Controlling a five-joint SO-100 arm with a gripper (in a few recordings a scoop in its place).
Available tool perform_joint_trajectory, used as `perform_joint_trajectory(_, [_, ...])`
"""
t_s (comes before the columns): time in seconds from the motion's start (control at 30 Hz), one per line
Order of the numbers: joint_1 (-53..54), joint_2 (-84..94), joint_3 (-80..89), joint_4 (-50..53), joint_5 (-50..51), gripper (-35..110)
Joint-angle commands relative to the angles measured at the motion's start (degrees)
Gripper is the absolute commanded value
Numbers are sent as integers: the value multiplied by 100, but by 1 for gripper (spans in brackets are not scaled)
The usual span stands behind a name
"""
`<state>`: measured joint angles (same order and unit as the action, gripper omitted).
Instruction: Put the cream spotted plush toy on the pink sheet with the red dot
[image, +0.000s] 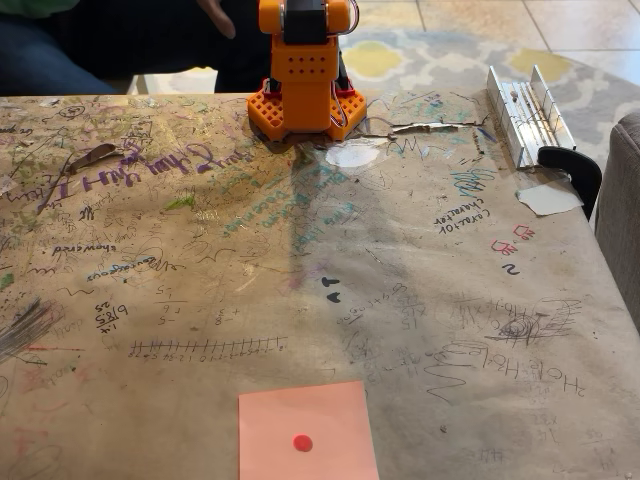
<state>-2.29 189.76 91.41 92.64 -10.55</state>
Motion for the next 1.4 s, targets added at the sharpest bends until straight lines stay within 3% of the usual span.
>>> perform_joint_trajectory(0.0, [-141, 272, -114, 62, -132, 0])
perform_joint_trajectory(0.1, [-141, 272, 659, -352, -132, 0])
perform_joint_trajectory(0.17, [-26, -431, 1978, -1283, -62, 0])
perform_joint_trajectory(0.27, [229, -4957, 2742, -2848, 44, 1])
perform_joint_trajectory(0.3, [343, -6337, 2127, -2443, -70, 7])
perform_joint_trajectory(0.37, [615, -7146, 1951, -2118, -431, 36])
perform_joint_trajectory(0.47, [800, -5309, 3665, -2821, -1020, 40])
perform_joint_trajectory(0.6, [773, -3841, 4192, -2320, -1204, 39])
perform_joint_trajectory(1.0, [1002, -2769, 5142, -2021, -1415, 37])
perform_joint_trajectory(1.37, [1310, -2821, 6732, -3647, -1661, 36])
